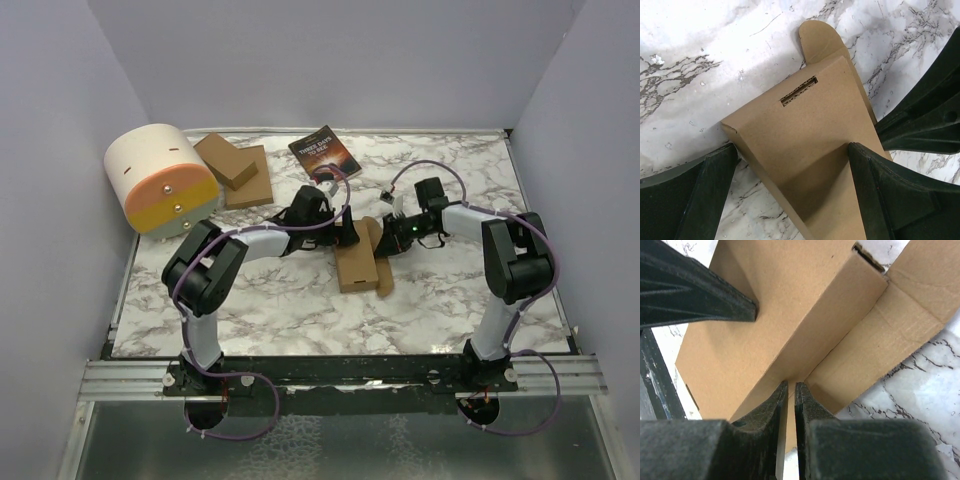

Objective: Fold the paper box

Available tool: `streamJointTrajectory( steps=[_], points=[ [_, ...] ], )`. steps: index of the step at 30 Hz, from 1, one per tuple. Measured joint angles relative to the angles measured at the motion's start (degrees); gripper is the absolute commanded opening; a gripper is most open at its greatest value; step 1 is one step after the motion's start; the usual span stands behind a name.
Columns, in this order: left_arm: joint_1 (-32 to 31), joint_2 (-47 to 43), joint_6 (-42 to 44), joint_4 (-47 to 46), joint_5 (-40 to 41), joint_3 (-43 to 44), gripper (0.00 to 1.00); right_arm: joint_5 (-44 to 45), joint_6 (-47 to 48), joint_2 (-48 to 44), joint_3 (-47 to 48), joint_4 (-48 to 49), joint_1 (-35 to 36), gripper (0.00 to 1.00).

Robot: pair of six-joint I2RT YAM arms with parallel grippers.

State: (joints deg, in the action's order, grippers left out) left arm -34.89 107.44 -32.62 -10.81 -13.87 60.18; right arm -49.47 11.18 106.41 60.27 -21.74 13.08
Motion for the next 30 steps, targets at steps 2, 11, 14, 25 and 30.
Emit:
streamJointTrajectory(
  steps=[2, 11, 14, 25, 30],
  points=[
    [0.15, 0.17, 0.24, -0.02, -0.26, 0.24, 0.96, 0.33, 0.68, -0.02, 0.0, -0.79, -0.02, 0.16],
    [2.38, -0.11, 2.01, 0.11, -1.22, 0.46, 0.99, 3.19, 3.08, -5.57, -0.31, -2.03, -1.2, 0.15],
    [2.99, -1.27, 2.45, 0.7, -1.14, 0.22, 0.99, 3.15, 3.06, -6.38, -0.44, -1.99, -1.49, 0.14],
    [3.41, -12.55, 0.17, 0.07, -1.6, -8.11, 0.97, 1.18, 1.49, -1.7, -1.64, -1.86, -1.46, 0.12],
    [2.43, -12.15, -2.73, -0.46, -2.67, -12.24, 0.91, 0.9, 0.9, 0.13, -1.64, -1.73, -0.94, 0.11]
  ],
)
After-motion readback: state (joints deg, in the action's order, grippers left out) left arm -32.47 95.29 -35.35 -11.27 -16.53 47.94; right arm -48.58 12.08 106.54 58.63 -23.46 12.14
